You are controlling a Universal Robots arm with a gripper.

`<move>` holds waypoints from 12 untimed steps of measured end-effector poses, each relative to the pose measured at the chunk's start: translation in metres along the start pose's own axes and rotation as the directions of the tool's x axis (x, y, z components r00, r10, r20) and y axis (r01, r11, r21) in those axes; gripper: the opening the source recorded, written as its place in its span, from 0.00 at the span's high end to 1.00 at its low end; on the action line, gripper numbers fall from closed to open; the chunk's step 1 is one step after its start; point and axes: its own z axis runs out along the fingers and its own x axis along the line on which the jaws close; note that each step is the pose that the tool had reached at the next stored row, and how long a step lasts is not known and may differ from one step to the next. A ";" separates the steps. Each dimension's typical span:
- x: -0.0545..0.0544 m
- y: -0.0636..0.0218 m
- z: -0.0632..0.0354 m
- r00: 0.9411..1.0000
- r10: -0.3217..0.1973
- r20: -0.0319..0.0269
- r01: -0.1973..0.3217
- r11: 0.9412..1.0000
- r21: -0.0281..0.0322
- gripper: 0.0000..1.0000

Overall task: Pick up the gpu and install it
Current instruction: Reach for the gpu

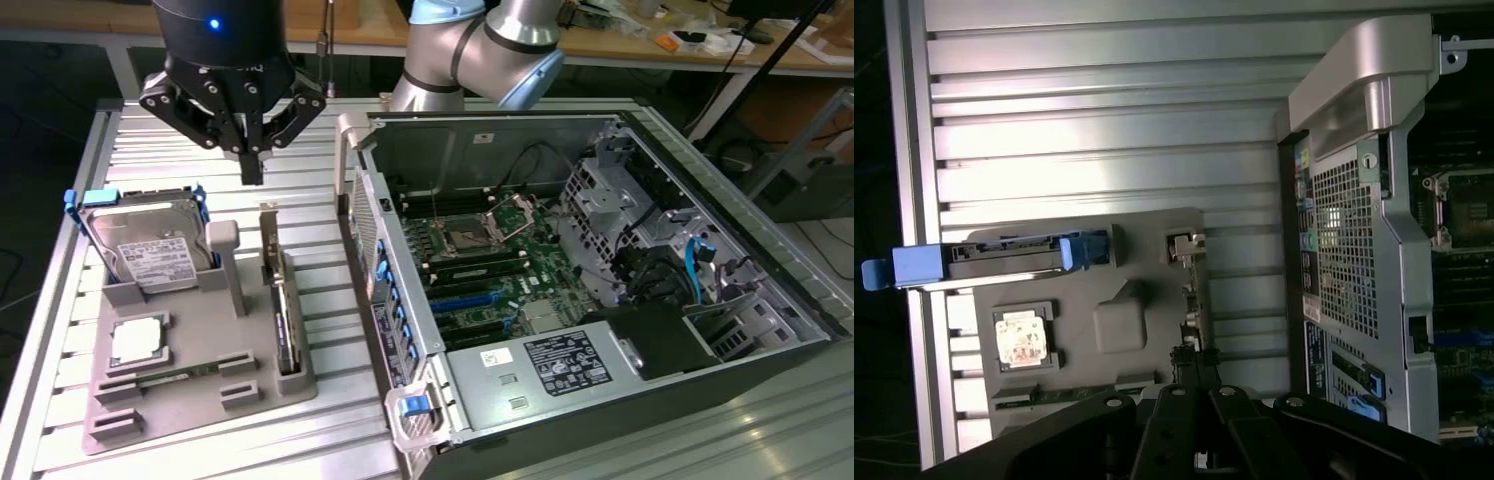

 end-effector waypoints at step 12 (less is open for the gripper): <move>0.006 -0.0016 -0.0002 1.000 0.000 0.000 0.000 1.000 0.000 0.89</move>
